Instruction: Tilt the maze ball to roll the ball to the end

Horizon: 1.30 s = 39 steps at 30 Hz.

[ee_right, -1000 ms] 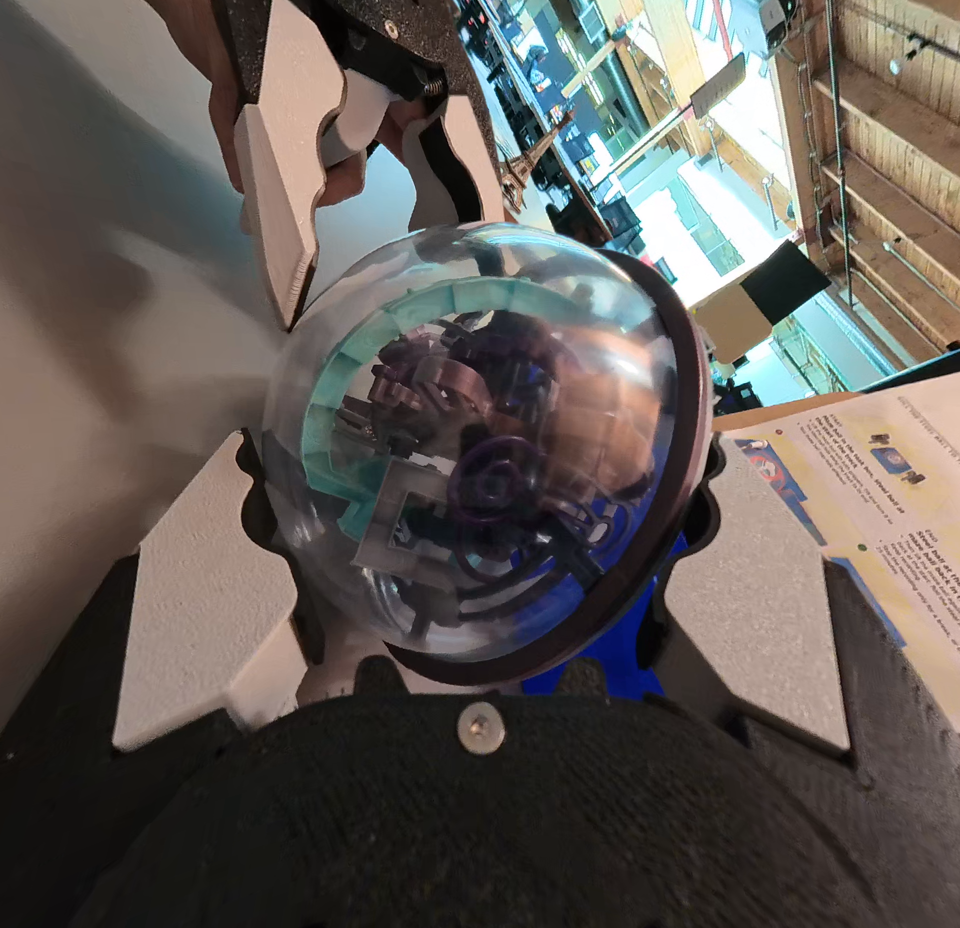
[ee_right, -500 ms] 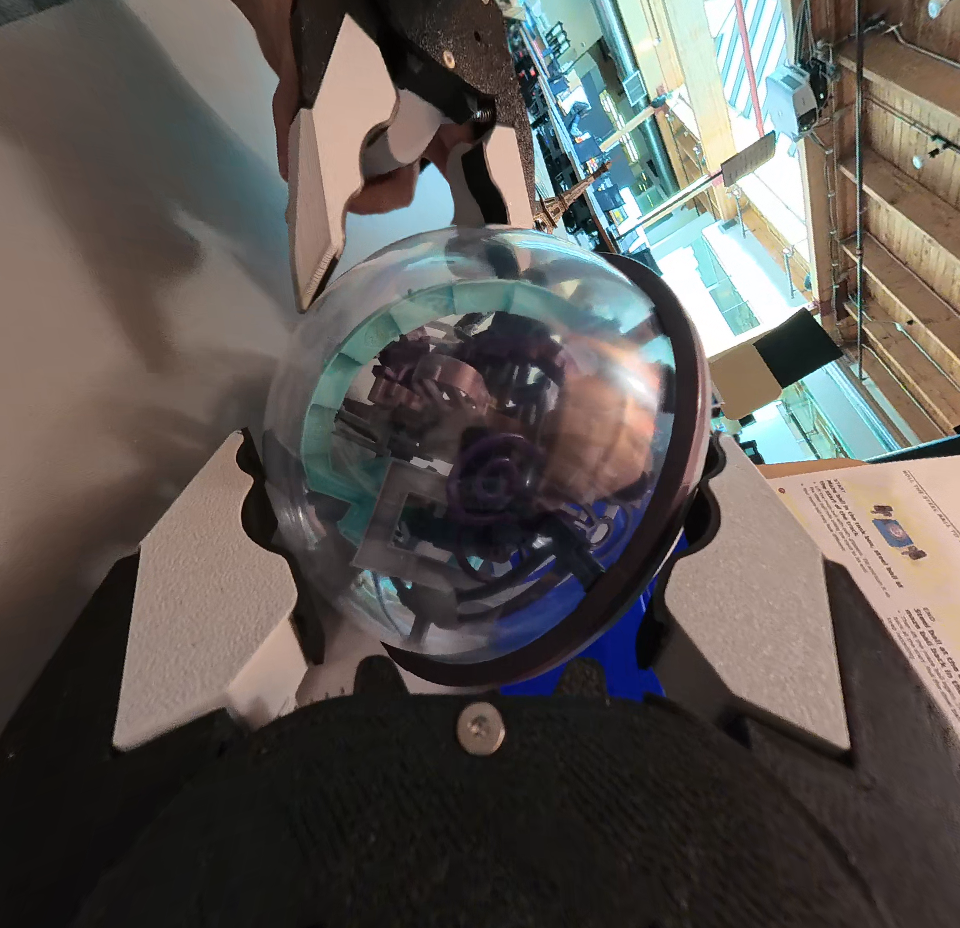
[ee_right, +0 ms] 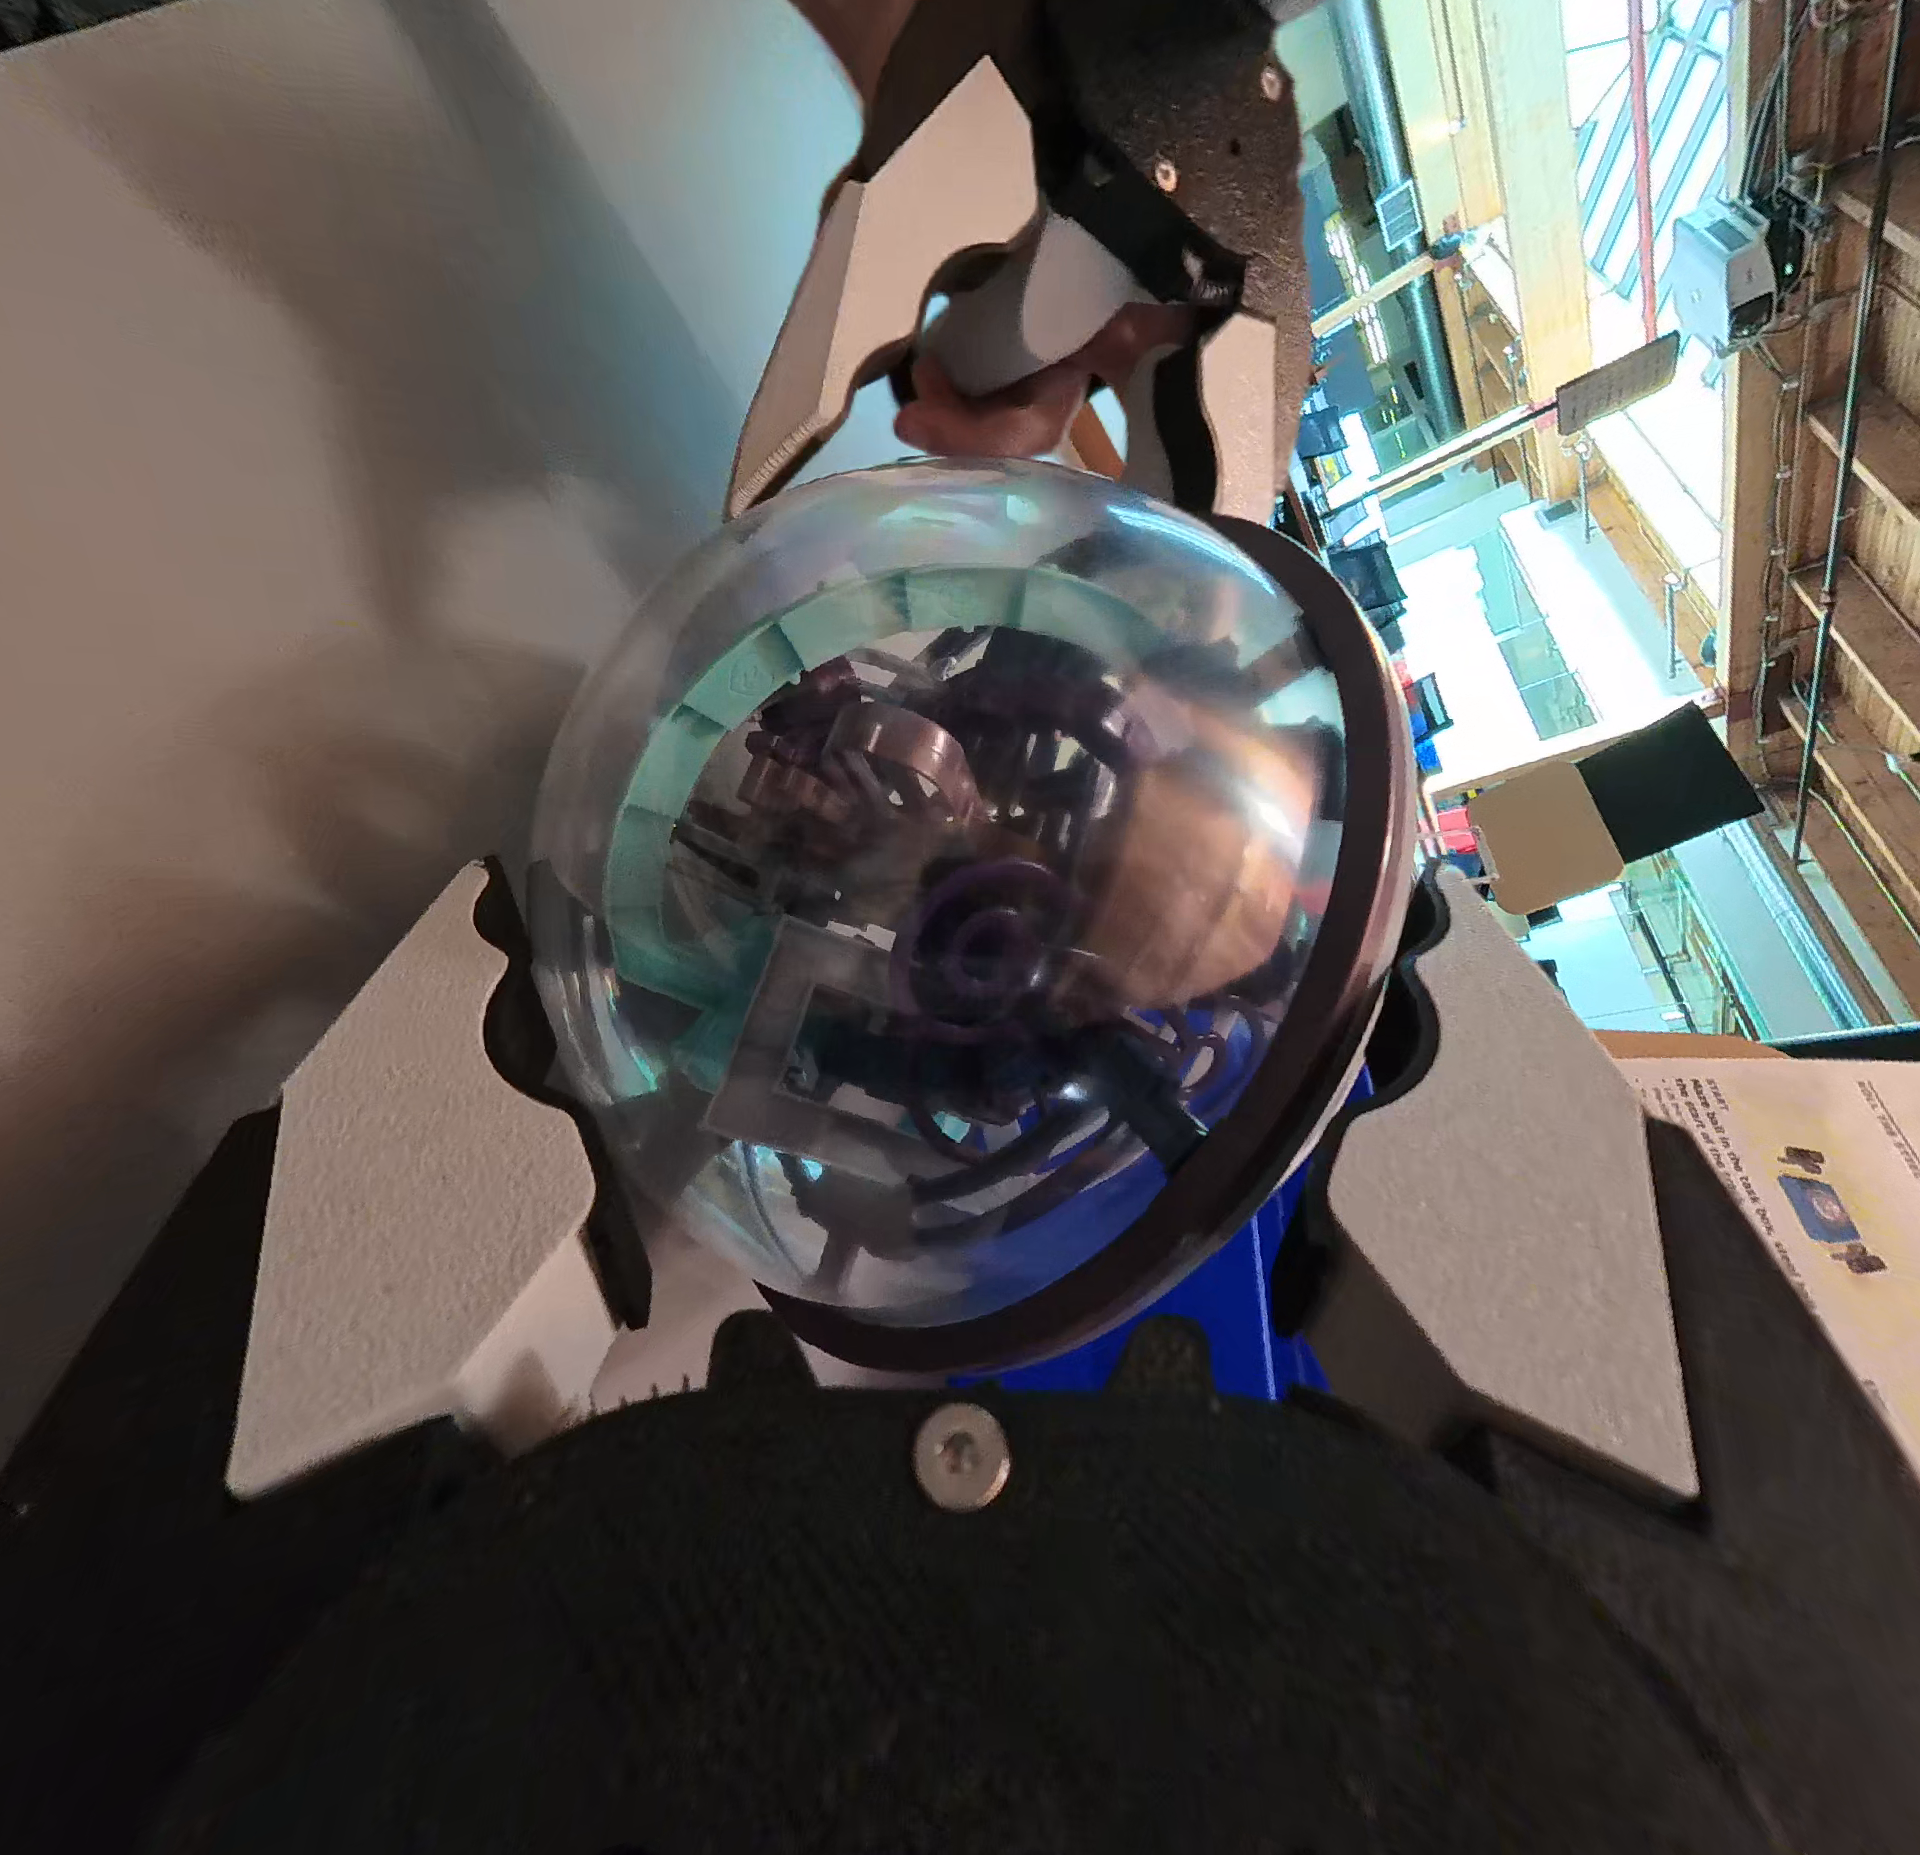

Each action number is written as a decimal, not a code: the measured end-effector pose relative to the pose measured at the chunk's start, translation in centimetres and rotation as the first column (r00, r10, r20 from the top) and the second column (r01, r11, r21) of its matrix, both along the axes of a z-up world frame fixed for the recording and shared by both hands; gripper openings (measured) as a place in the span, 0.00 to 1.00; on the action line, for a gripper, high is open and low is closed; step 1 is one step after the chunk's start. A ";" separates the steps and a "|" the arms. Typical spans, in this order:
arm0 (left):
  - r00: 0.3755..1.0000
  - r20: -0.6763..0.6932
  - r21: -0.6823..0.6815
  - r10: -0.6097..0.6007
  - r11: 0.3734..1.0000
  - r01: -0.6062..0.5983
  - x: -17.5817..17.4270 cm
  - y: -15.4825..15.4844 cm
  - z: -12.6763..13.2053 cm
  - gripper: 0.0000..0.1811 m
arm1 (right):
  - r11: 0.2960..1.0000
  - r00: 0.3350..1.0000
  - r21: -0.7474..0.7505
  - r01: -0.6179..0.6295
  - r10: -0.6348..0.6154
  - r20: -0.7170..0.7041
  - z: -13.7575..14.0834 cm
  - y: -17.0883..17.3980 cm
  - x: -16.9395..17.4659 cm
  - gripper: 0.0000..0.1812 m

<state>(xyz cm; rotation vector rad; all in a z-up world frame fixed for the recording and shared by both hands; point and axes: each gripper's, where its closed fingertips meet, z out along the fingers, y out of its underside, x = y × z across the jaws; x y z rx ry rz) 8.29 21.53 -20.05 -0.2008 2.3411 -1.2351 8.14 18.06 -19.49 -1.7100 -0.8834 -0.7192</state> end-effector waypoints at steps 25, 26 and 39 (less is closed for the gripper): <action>0.999 0.027 0.078 0.041 0.996 -0.043 1.8 -0.9 -1.7 0.75 | 0.998 0.970 -0.001 0.067 -0.065 -0.232 -0.3 0.1 1.8 0.87; 0.998 0.026 0.079 0.049 0.996 -0.051 1.9 -1.0 -1.7 0.75 | 0.996 0.964 -0.008 0.089 -0.089 -0.250 -0.4 0.0 2.0 0.87; 0.990 0.003 0.078 0.140 0.987 -0.140 2.6 -1.8 -2.0 0.75 | 0.947 0.893 -0.026 0.320 -0.311 -0.324 -1.9 -1.7 4.1 0.86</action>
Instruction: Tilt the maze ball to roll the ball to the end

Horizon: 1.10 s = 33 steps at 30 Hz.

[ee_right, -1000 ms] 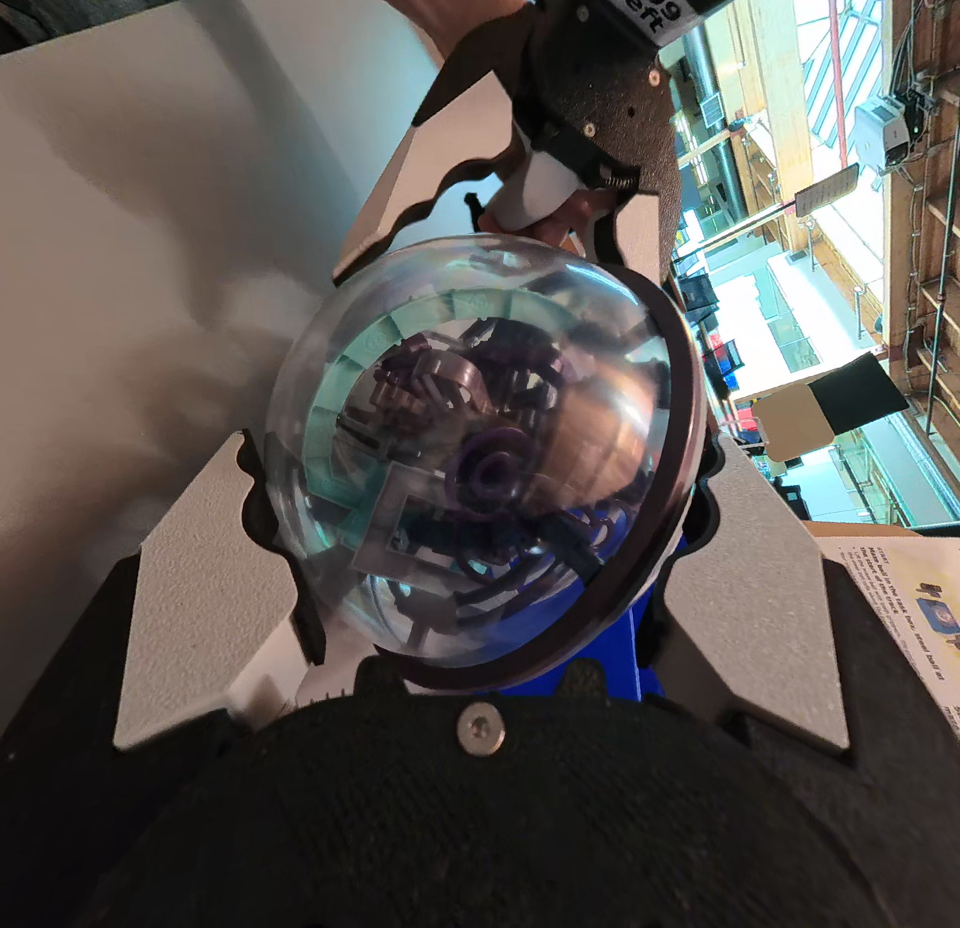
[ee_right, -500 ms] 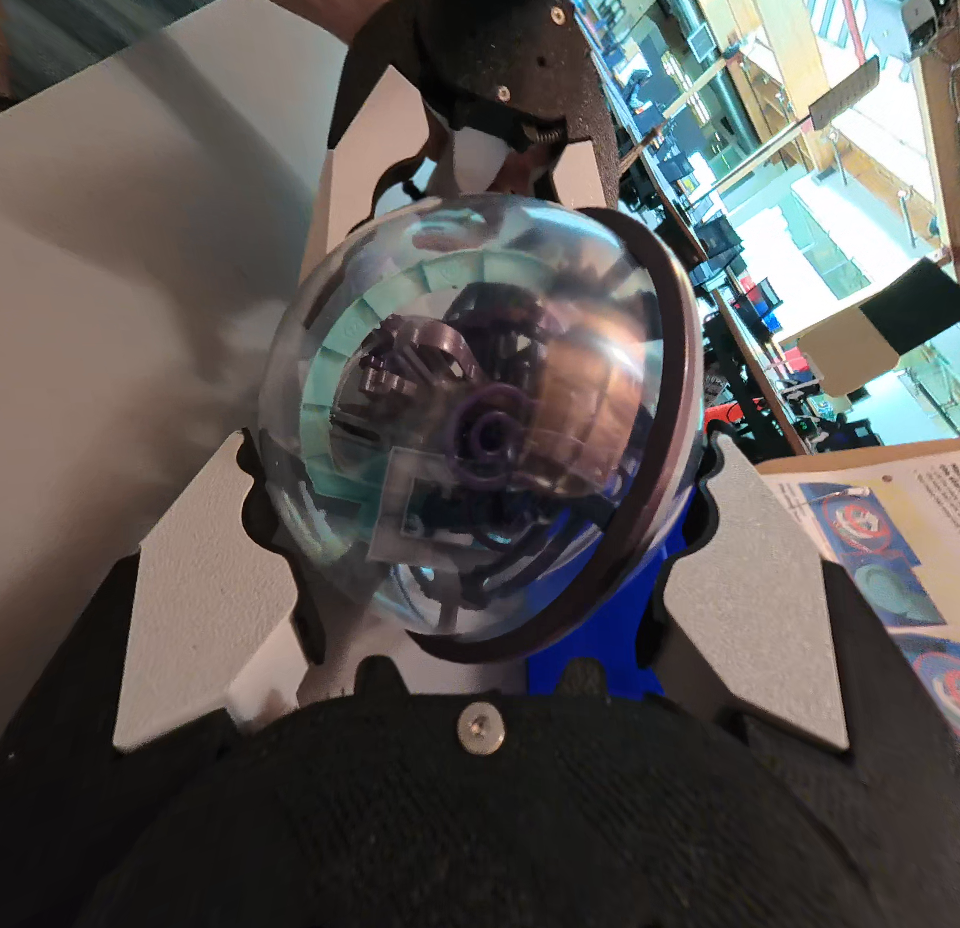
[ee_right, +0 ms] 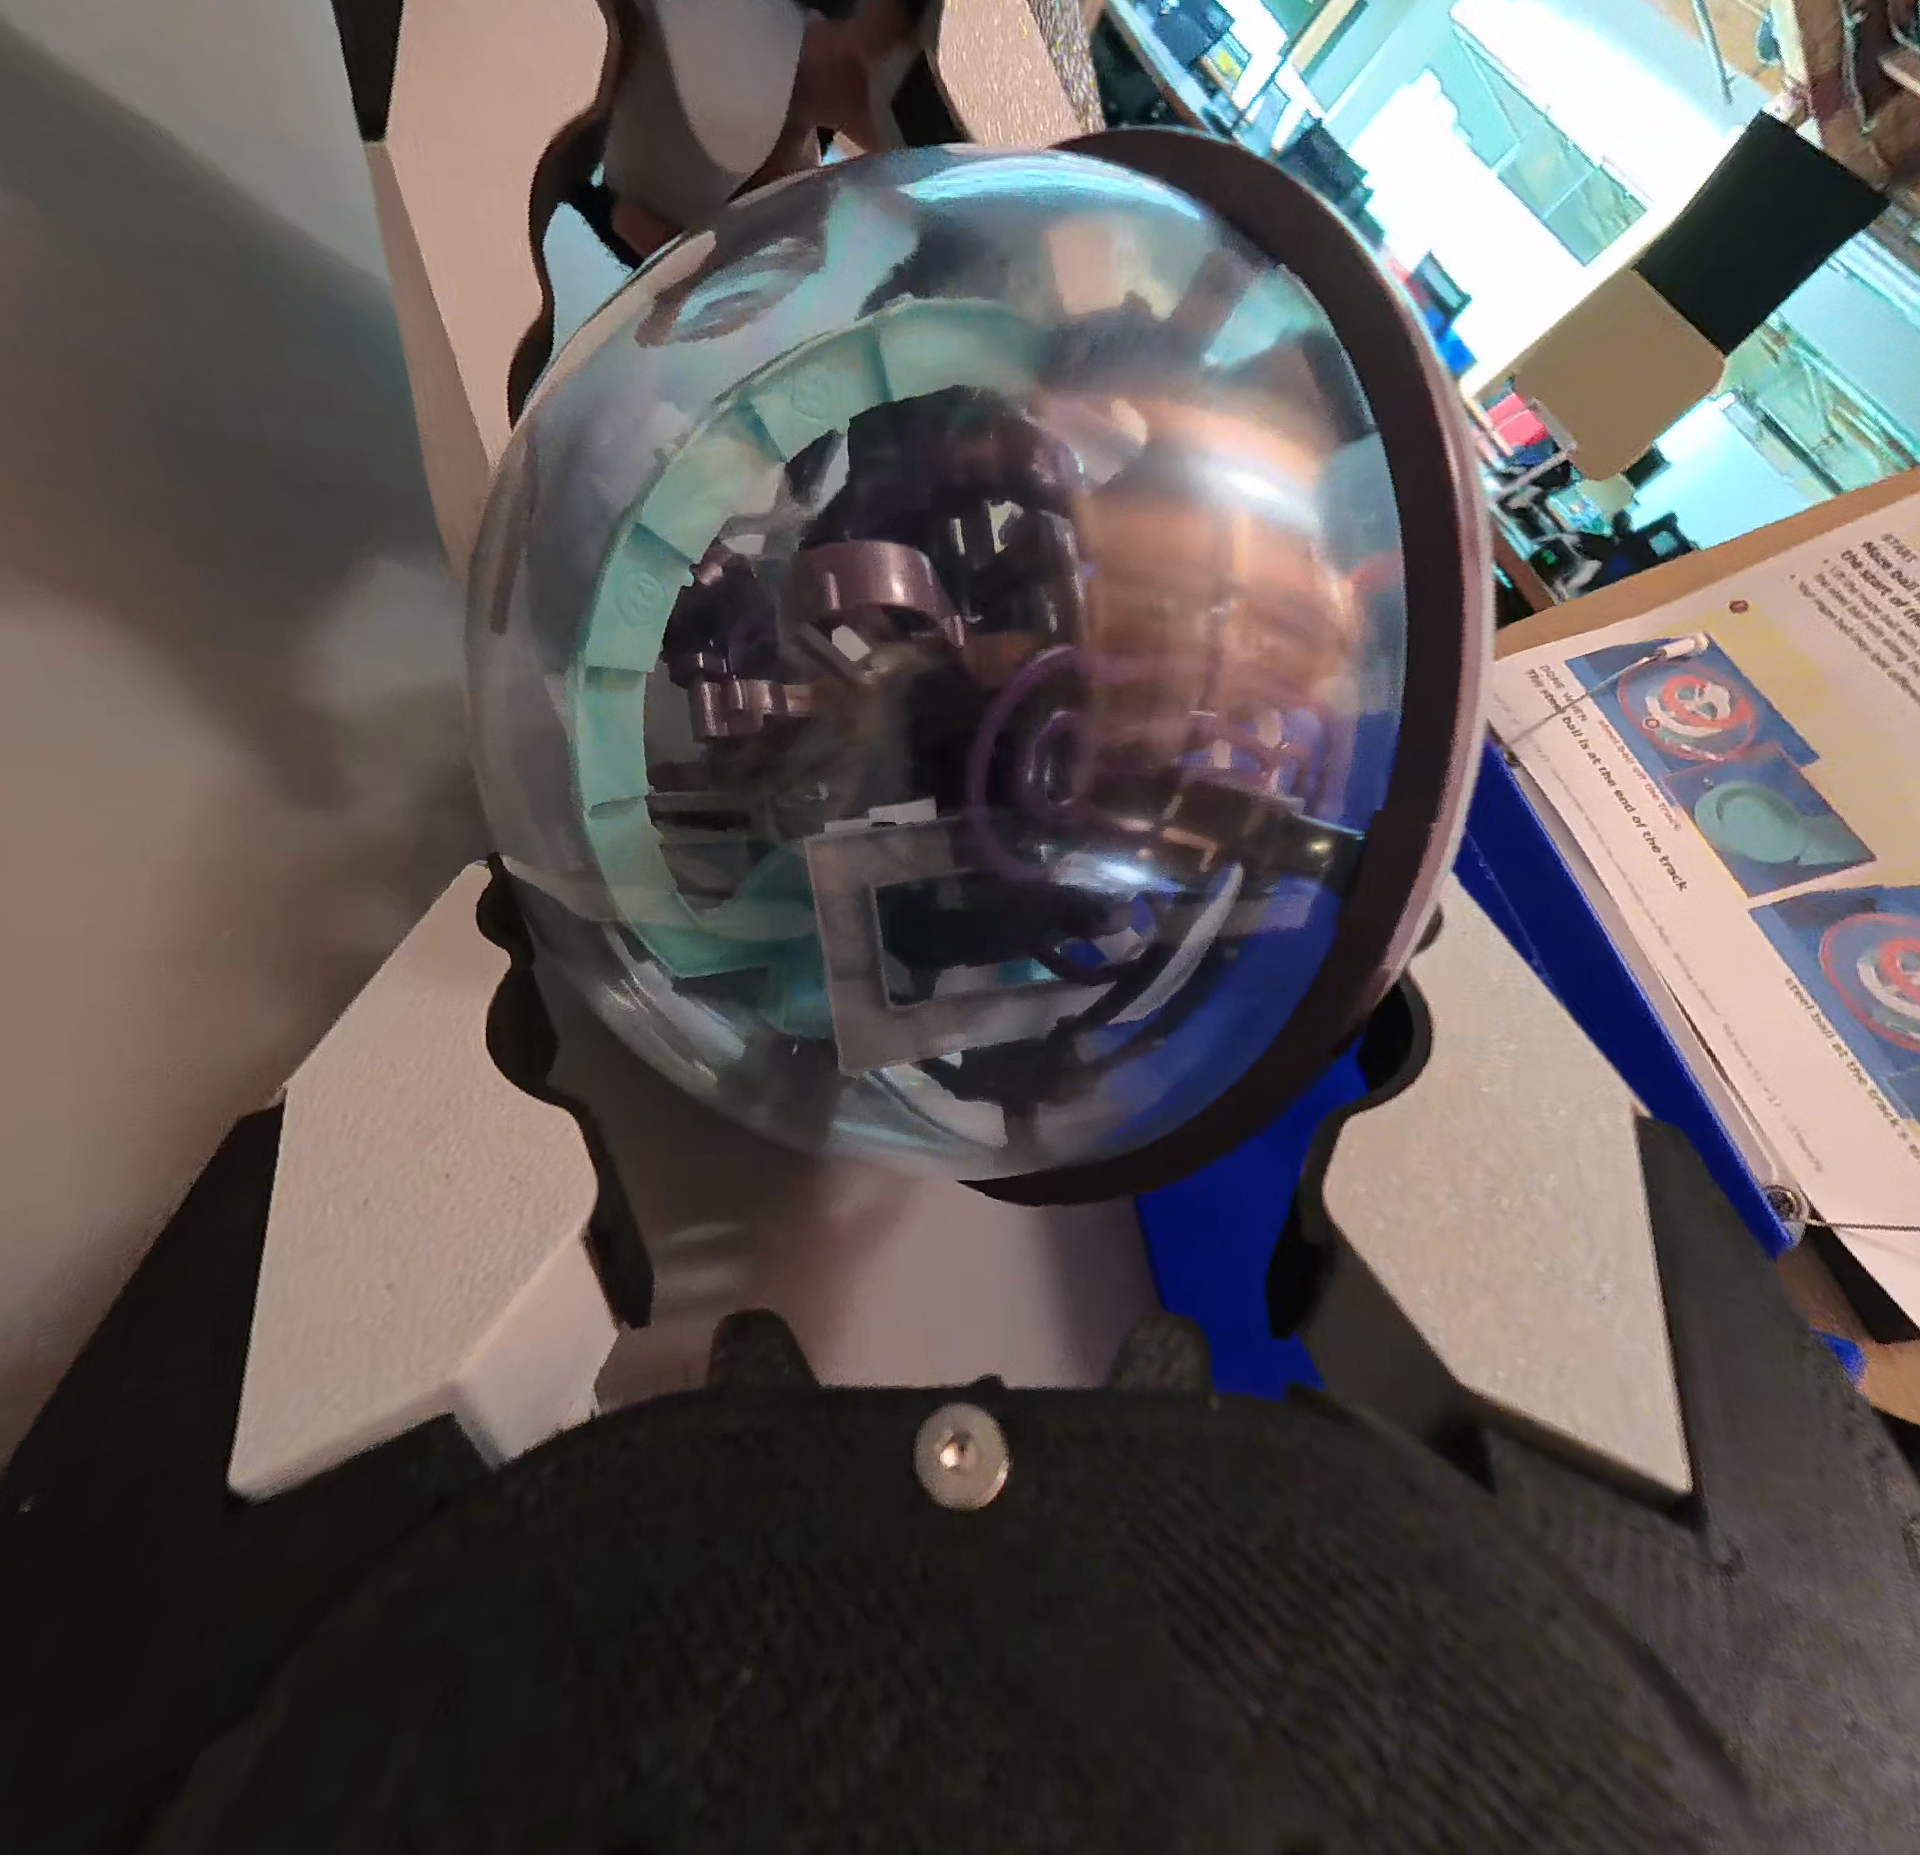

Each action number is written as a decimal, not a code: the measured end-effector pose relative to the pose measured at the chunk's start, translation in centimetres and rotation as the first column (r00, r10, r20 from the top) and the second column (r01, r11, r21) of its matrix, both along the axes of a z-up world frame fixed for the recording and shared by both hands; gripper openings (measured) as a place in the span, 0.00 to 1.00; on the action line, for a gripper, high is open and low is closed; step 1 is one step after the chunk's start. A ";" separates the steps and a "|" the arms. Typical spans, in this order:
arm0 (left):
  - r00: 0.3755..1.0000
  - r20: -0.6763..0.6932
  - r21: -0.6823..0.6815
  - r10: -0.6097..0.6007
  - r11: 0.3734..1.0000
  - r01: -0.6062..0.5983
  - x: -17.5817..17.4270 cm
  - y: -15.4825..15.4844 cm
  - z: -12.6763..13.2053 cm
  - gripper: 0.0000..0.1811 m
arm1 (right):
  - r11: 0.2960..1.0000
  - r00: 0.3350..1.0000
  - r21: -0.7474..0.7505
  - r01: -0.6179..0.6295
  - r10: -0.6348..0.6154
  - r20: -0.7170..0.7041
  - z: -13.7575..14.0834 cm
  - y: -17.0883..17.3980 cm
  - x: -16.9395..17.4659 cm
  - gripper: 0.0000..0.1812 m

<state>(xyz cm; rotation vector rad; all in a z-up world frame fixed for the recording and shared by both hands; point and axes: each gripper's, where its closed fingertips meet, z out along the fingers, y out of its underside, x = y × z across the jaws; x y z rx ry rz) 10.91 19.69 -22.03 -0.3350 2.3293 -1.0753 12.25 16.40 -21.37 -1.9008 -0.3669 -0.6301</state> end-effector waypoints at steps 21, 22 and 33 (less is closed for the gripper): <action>1.000 0.016 -0.005 -0.022 1.000 0.022 1.3 -0.2 -0.2 0.83 | 0.984 0.986 -0.075 -0.164 0.160 -0.054 0.5 0.2 0.5 0.82; 1.000 -0.001 -0.024 -0.007 1.000 0.007 1.4 -0.2 -0.2 0.83 | 0.986 0.987 -0.064 -0.154 0.150 -0.054 0.5 0.3 0.7 0.82; 0.999 -0.022 -0.075 0.043 0.996 -0.045 1.7 -0.5 -0.2 0.83 | 0.984 0.983 -0.001 -0.180 0.180 -0.039 0.6 0.5 1.0 0.83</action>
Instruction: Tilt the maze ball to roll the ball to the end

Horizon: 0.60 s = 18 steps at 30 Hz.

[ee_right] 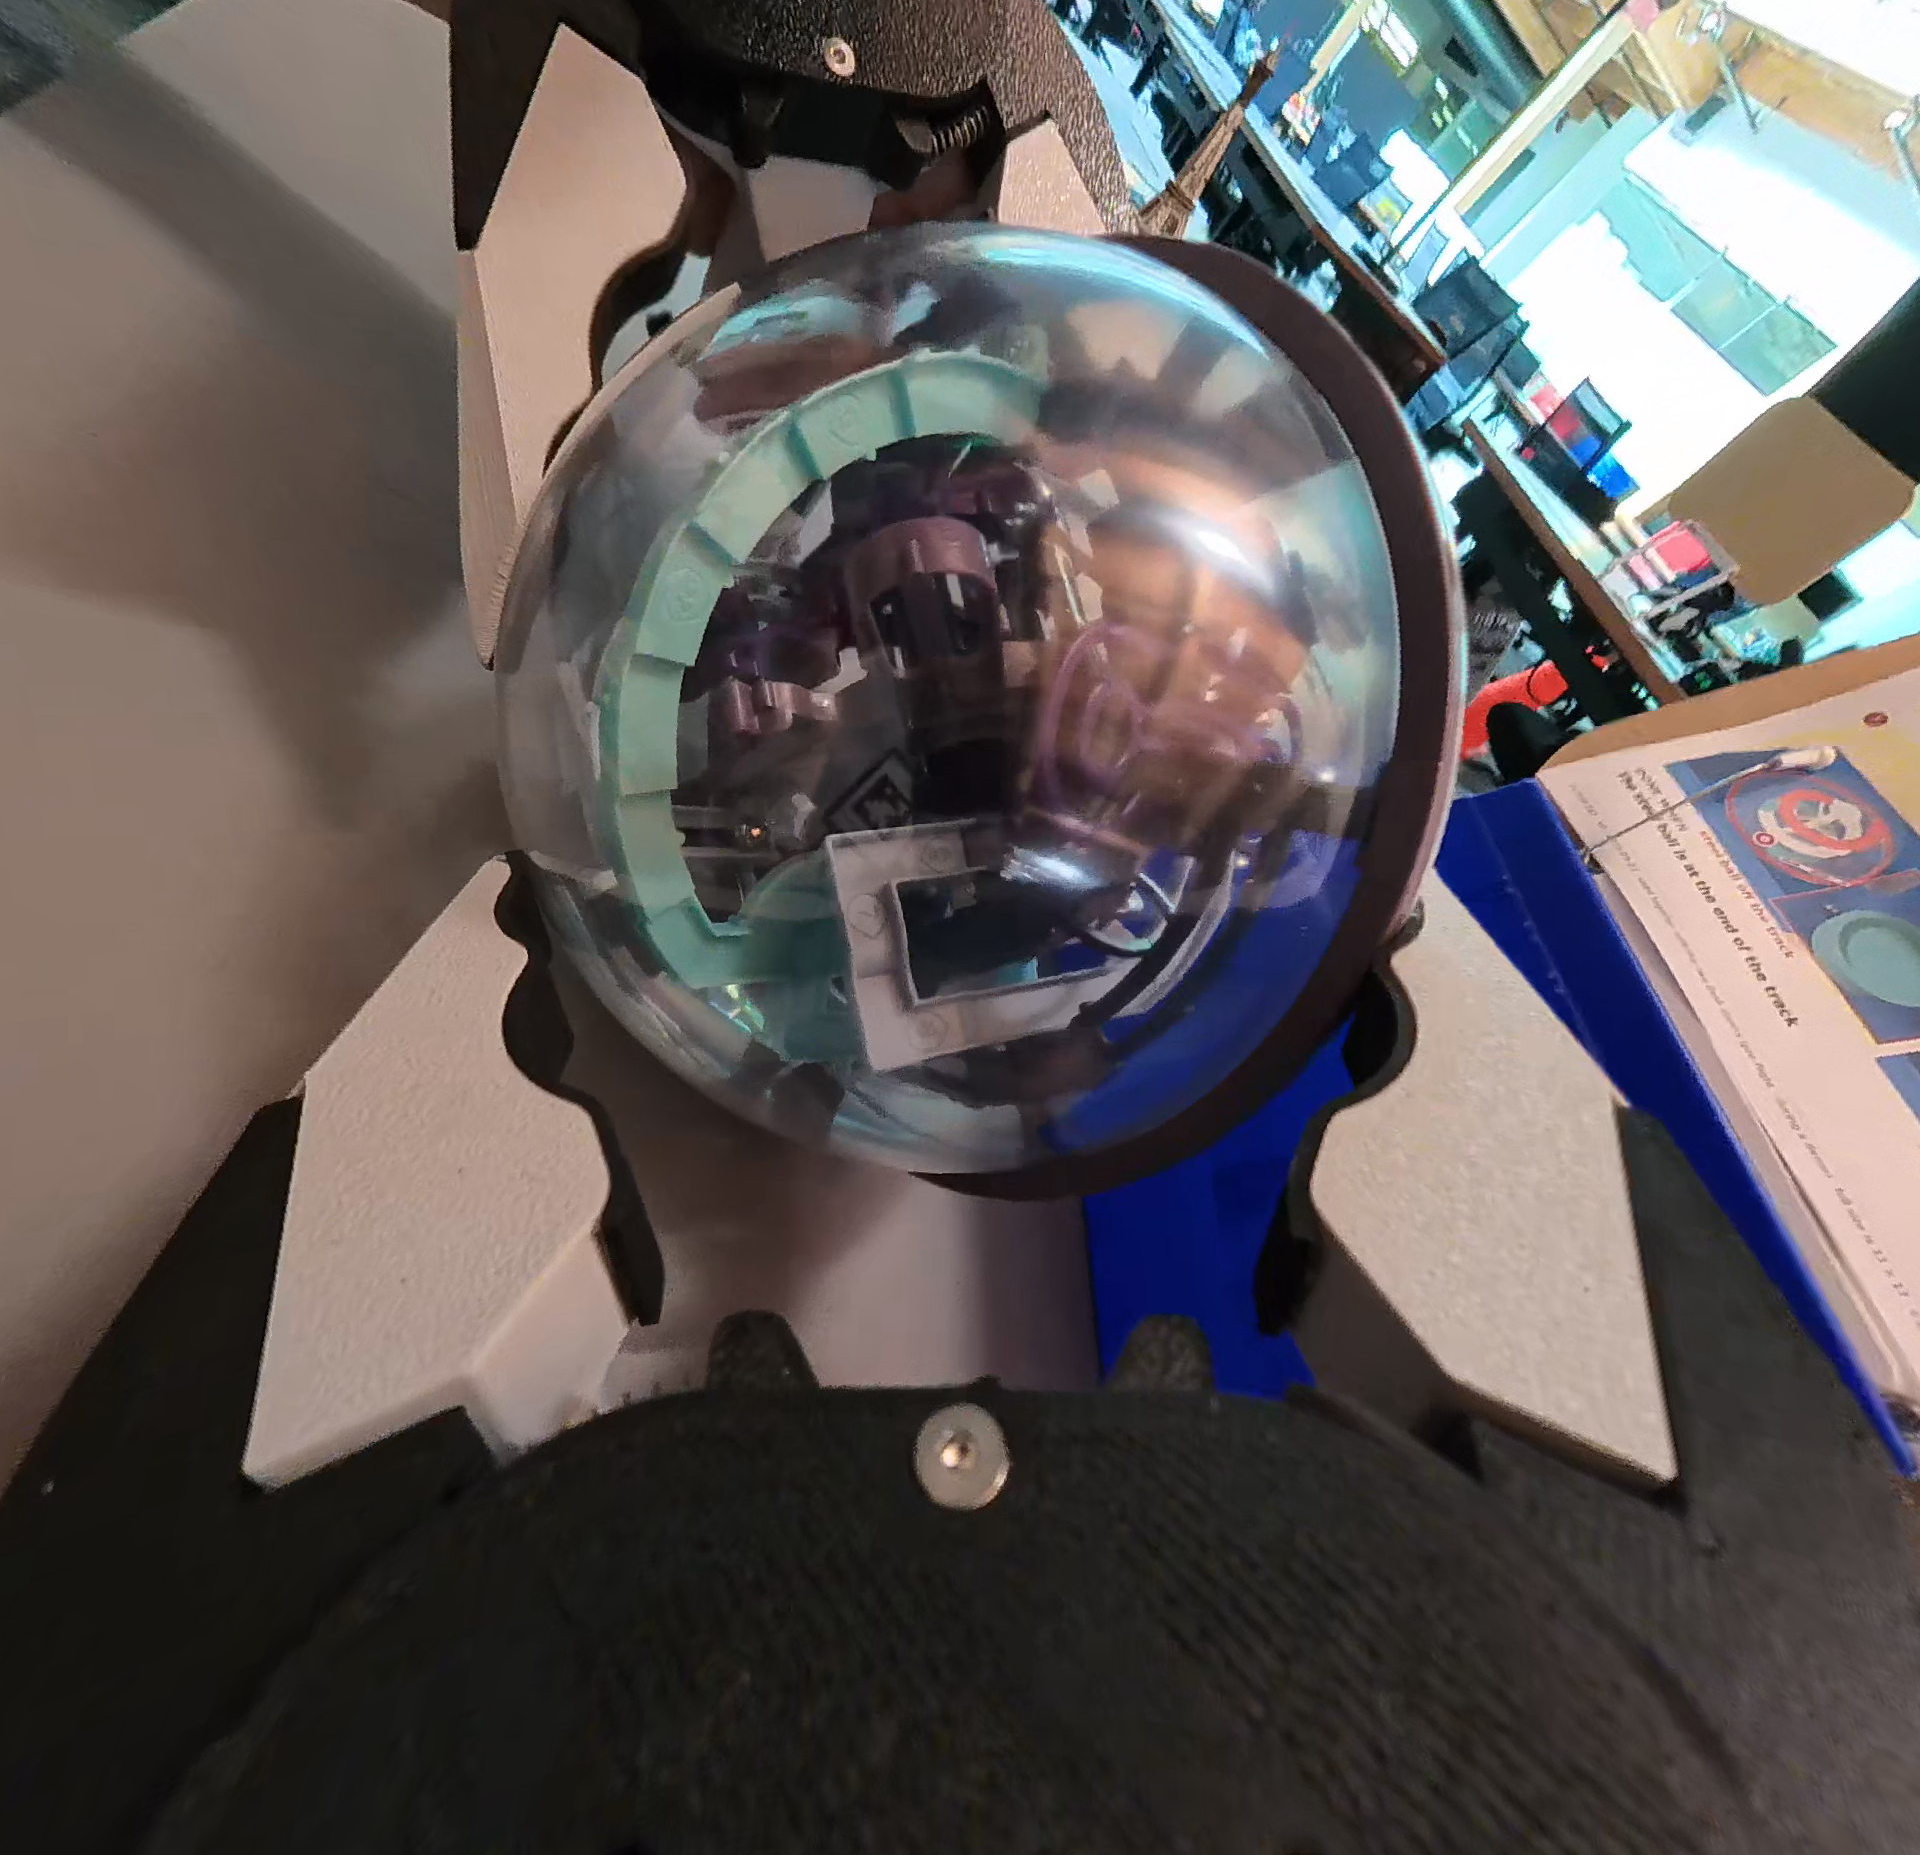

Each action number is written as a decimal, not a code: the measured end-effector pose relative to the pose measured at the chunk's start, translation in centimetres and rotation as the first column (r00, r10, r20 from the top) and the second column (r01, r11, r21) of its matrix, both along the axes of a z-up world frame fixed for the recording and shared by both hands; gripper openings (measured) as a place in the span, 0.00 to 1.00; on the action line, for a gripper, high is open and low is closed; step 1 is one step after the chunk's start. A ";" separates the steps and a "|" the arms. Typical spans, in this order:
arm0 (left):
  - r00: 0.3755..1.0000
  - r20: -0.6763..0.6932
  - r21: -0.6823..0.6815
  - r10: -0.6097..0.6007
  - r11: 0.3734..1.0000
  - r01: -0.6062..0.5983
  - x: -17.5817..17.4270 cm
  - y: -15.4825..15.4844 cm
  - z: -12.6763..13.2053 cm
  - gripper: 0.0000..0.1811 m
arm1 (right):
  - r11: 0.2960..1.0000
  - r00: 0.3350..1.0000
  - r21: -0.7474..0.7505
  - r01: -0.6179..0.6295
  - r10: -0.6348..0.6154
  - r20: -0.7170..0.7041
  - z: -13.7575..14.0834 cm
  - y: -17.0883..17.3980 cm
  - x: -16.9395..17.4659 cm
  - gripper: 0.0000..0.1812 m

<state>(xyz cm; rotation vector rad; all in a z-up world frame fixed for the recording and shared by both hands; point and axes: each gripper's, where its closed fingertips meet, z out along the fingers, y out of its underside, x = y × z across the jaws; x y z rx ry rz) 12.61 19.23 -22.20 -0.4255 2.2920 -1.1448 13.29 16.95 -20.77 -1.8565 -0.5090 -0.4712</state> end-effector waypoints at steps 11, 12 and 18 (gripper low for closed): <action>1.000 -0.004 0.030 -0.002 1.000 0.002 0.2 -0.4 0.1 0.83 | 0.997 1.000 0.074 -0.022 0.022 0.002 0.1 -0.4 0.0 0.83; 1.000 -0.001 0.026 -0.005 1.000 0.005 0.2 -0.4 0.0 0.83 | 0.997 1.000 0.077 -0.025 0.024 0.006 0.2 -0.4 0.0 0.83; 0.998 0.062 -0.003 -0.033 0.999 0.034 0.1 -0.6 0.0 0.83 | 0.994 0.997 0.101 -0.046 0.039 0.068 0.4 -0.5 -0.5 0.83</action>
